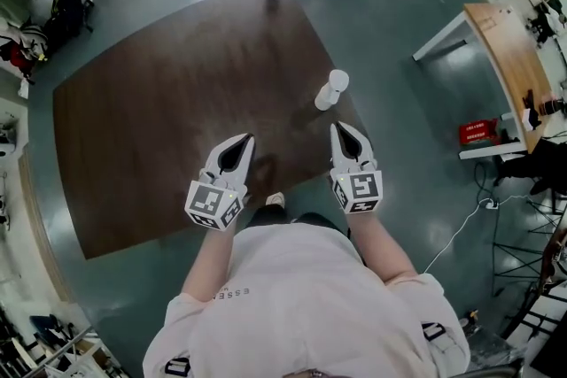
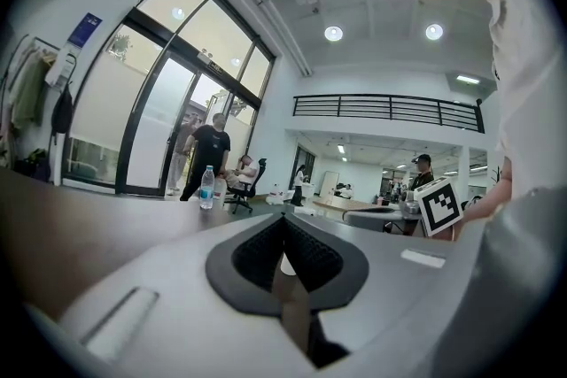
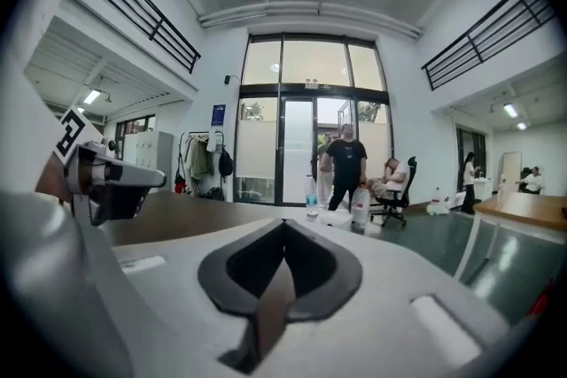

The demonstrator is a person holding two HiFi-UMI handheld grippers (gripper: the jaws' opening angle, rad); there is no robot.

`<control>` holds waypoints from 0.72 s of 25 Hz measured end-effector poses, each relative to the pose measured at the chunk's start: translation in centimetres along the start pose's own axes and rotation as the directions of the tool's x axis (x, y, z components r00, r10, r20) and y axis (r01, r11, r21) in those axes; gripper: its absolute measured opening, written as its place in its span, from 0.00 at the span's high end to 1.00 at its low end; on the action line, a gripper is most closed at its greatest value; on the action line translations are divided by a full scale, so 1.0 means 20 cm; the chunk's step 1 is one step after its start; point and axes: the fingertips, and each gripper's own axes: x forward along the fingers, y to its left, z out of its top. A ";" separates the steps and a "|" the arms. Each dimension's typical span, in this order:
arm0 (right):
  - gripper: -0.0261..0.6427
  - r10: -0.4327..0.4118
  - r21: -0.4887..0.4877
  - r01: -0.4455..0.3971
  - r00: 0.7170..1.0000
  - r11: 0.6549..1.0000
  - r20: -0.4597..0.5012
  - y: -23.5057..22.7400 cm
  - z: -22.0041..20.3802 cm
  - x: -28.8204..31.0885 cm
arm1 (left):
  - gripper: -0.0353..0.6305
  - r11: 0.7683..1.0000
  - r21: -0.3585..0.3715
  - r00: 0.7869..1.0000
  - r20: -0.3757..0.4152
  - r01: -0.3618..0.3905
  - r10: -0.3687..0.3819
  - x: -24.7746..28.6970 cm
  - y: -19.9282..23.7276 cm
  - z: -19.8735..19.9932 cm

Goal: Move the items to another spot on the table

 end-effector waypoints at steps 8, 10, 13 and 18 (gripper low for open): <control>0.98 0.179 -0.022 -0.180 0.984 0.983 -0.023 0.32 -0.10 -0.32 | 0.92 0.994 0.030 0.995 0.021 -0.101 0.100 -0.38 -0.19 -0.04; 0.98 0.216 -0.019 -0.217 0.976 0.976 -0.033 0.41 -0.13 -0.41 | 0.92 0.991 0.025 0.991 0.027 -0.132 0.132 -0.51 -0.25 -0.07; 0.98 0.270 -0.016 -0.271 0.962 0.962 -0.046 0.53 -0.18 -0.57 | 0.92 0.983 0.010 0.983 0.032 -0.184 0.183 -0.72 -0.37 -0.15; 0.98 0.362 -0.017 -0.364 0.930 0.931 -0.056 0.69 -0.24 -0.81 | 0.92 0.958 -0.008 0.957 0.030 -0.287 0.287 -1.03 -0.57 -0.28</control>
